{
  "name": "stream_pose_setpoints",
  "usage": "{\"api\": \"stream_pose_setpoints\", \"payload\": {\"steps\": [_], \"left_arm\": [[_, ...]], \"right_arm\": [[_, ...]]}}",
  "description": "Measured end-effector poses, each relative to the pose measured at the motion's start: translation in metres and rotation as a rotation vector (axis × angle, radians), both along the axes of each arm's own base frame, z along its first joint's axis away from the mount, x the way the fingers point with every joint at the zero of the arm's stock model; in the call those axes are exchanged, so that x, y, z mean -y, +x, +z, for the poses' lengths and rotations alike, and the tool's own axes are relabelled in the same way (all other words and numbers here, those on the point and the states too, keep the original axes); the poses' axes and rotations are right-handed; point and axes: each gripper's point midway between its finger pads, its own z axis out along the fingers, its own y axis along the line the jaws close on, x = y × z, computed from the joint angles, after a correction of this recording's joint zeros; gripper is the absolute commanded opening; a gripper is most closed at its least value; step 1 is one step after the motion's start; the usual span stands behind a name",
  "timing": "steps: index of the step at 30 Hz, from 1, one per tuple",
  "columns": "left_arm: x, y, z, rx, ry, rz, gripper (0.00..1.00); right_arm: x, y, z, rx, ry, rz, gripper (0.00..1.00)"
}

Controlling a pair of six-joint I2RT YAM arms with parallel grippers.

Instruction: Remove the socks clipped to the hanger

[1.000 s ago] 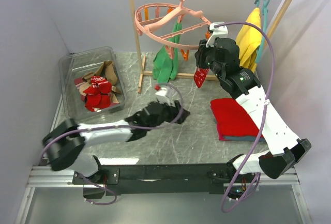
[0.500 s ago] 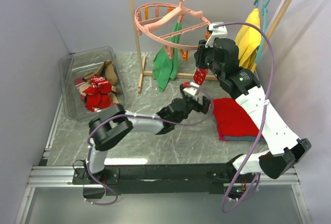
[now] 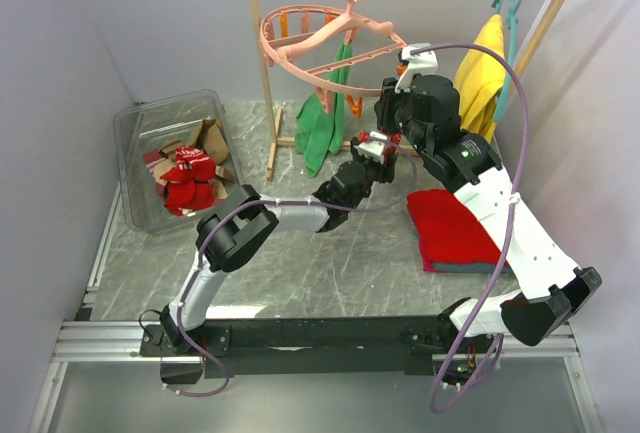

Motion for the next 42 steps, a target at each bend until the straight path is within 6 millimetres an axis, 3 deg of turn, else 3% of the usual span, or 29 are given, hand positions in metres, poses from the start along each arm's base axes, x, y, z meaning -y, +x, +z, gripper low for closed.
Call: {"api": "stream_pose_setpoints", "payload": {"steps": [7, 11, 12, 15, 20, 25, 35, 40, 42], "left_arm": [[0.017, 0.003, 0.013, 0.021, -0.009, -0.095, 0.62], [0.031, 0.003, 0.021, 0.03, -0.019, -0.128, 0.43], [0.033, 0.003, 0.02, 0.026, -0.016, -0.134, 0.33], [0.037, 0.004, 0.011, 0.003, 0.014, -0.145, 0.17], [0.038, 0.001, -0.004, -0.043, 0.056, -0.163, 0.01], [0.03, -0.011, 0.0, -0.093, 0.077, -0.184, 0.01], [0.019, -0.066, 0.043, -0.22, 0.047, -0.313, 0.02], [0.019, -0.098, 0.07, -0.279, -0.019, -0.405, 0.05], [0.016, -0.106, 0.072, -0.307, -0.021, -0.426, 0.06]], "right_arm": [[-0.001, -0.001, 0.0, 0.002, -0.006, 0.002, 0.0], [-0.002, -0.001, 0.0, 0.002, -0.009, 0.004, 0.0], [-0.002, -0.001, 0.0, 0.003, -0.01, 0.004, 0.0], [-0.003, -0.002, 0.0, 0.004, -0.014, 0.003, 0.01], [-0.004, -0.004, -0.002, 0.0, -0.023, 0.0, 0.07], [-0.004, -0.005, -0.002, -0.007, -0.029, 0.002, 0.18], [-0.012, -0.019, 0.033, 0.009, 0.009, 0.03, 0.47], [-0.008, -0.026, 0.032, -0.025, 0.007, 0.03, 0.53], [-0.009, -0.028, 0.035, -0.026, 0.018, 0.029, 0.59]]}}
